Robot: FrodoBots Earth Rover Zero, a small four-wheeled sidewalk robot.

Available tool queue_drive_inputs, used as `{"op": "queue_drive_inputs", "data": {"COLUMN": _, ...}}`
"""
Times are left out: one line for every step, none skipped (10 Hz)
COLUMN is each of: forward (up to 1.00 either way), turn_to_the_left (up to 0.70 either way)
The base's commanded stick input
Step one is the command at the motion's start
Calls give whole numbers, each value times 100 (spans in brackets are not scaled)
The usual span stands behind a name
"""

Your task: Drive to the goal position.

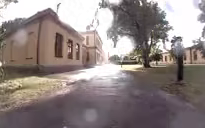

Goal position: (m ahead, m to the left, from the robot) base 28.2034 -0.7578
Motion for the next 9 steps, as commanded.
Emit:
{"op": "queue_drive_inputs", "data": {"forward": 85, "turn_to_the_left": 0}}
{"op": "queue_drive_inputs", "data": {"forward": 85, "turn_to_the_left": 0}}
{"op": "queue_drive_inputs", "data": {"forward": 85, "turn_to_the_left": 0}}
{"op": "queue_drive_inputs", "data": {"forward": 85, "turn_to_the_left": 0}}
{"op": "queue_drive_inputs", "data": {"forward": 85, "turn_to_the_left": 0}}
{"op": "queue_drive_inputs", "data": {"forward": 85, "turn_to_the_left": 0}}
{"op": "queue_drive_inputs", "data": {"forward": 85, "turn_to_the_left": 0}}
{"op": "queue_drive_inputs", "data": {"forward": 85, "turn_to_the_left": 0}}
{"op": "queue_drive_inputs", "data": {"forward": 85, "turn_to_the_left": 0}}
